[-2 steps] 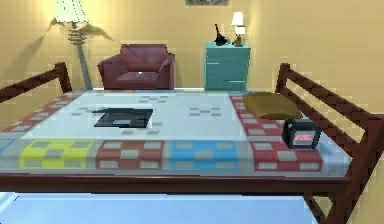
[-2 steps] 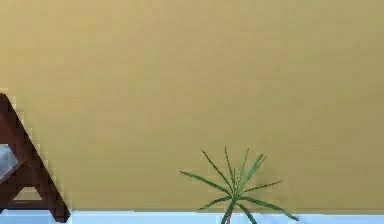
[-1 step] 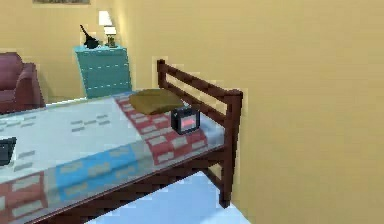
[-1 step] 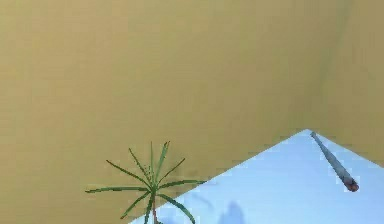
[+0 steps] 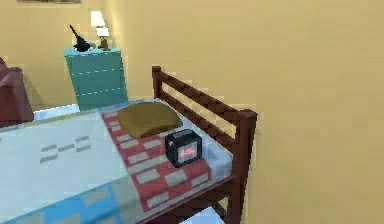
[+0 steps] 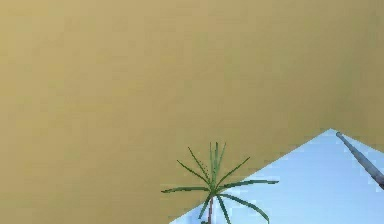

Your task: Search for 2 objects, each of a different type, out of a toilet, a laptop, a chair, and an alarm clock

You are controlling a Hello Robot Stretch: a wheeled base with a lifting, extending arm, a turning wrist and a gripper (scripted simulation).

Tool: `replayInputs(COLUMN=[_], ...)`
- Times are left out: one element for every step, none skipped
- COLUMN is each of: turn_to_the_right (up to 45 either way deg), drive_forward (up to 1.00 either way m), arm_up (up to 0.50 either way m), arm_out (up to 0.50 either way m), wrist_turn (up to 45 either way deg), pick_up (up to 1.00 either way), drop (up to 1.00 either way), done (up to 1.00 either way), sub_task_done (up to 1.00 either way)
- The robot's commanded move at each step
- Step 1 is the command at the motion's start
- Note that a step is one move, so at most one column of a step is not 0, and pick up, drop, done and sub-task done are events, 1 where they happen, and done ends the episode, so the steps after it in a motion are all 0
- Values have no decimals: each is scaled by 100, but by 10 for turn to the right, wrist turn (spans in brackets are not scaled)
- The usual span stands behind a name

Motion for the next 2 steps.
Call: replayInputs(turn_to_the_right=[0,-300], drive_forward=[0,0], arm_up=[0,0], arm_out=[0,0], wrist_turn=[0,0], pick_up=[0,0], drop=[0,0], done=[0,0], sub_task_done=[100,0])
